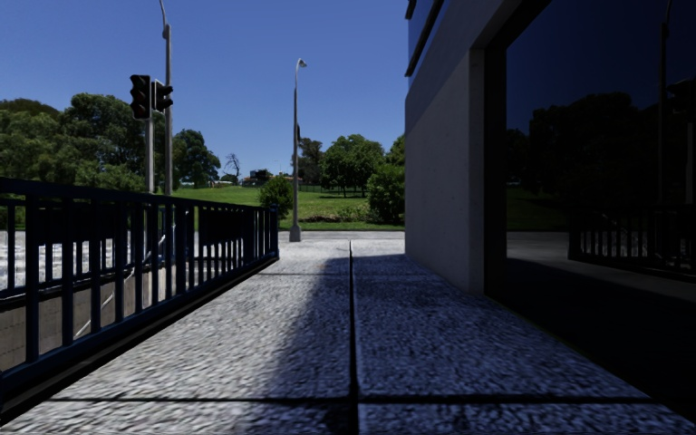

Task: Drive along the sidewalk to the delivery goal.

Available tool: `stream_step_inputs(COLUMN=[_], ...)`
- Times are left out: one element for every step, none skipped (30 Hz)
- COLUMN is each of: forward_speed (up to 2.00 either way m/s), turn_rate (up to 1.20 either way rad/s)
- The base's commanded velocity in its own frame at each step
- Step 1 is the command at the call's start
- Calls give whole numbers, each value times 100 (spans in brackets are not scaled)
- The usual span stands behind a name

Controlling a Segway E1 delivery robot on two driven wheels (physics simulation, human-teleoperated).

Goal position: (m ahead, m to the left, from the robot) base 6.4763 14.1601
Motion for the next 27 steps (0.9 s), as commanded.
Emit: stream_step_inputs(forward_speed=[200,200,200,200,200,200,200,200,200,200,200,200,200,200,200,200,200,200,200,200,200,200,200,200,200,200,200], turn_rate=[0,0,0,0,0,0,0,0,0,0,0,0,0,0,0,0,0,0,0,0,0,0,0,0,0,0,0])
